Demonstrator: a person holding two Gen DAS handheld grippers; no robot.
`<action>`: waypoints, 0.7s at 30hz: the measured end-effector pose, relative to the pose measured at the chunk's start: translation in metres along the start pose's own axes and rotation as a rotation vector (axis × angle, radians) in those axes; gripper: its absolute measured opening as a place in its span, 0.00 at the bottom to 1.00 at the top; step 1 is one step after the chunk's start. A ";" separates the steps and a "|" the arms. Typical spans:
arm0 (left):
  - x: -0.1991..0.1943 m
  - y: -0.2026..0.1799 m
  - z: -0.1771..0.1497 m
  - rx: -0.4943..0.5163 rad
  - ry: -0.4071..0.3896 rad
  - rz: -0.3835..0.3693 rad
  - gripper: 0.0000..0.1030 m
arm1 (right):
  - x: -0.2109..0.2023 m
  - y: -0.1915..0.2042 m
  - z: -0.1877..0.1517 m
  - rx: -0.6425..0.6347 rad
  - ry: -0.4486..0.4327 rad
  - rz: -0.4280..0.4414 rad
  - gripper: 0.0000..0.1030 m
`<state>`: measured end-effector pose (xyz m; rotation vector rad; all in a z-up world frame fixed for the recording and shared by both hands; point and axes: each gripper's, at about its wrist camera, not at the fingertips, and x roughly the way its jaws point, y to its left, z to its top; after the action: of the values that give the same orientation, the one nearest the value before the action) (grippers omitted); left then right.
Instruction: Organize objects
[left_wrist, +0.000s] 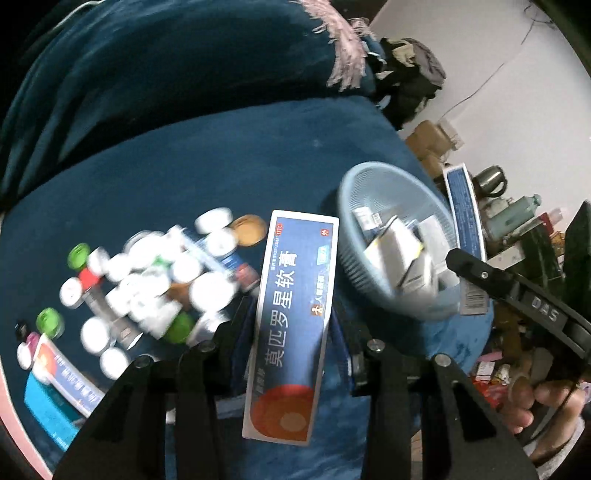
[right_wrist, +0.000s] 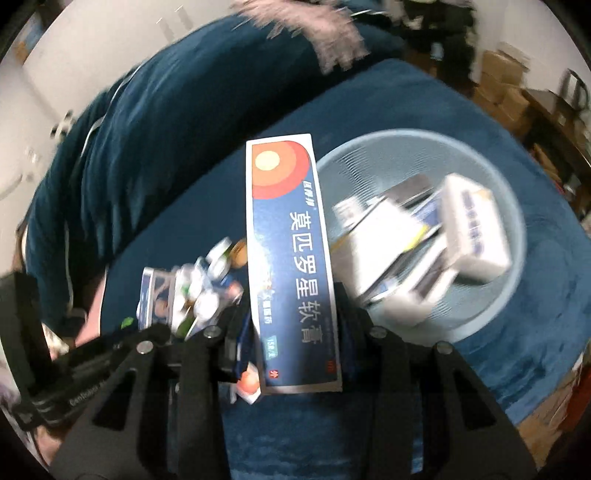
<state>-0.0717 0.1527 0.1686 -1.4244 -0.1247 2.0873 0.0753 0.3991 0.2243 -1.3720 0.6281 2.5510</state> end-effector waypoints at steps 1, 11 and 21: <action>0.004 -0.008 0.006 0.007 -0.003 -0.012 0.39 | -0.001 -0.012 0.006 0.037 -0.014 -0.009 0.38; 0.057 -0.097 0.074 0.114 -0.025 -0.093 0.39 | 0.020 -0.058 0.033 0.174 -0.059 -0.067 0.38; 0.083 -0.105 0.094 0.127 -0.060 -0.042 0.98 | 0.027 -0.094 0.049 0.350 -0.072 -0.026 0.68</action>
<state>-0.1289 0.3053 0.1820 -1.2743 -0.0439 2.0662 0.0557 0.5038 0.1993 -1.1550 0.9803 2.3156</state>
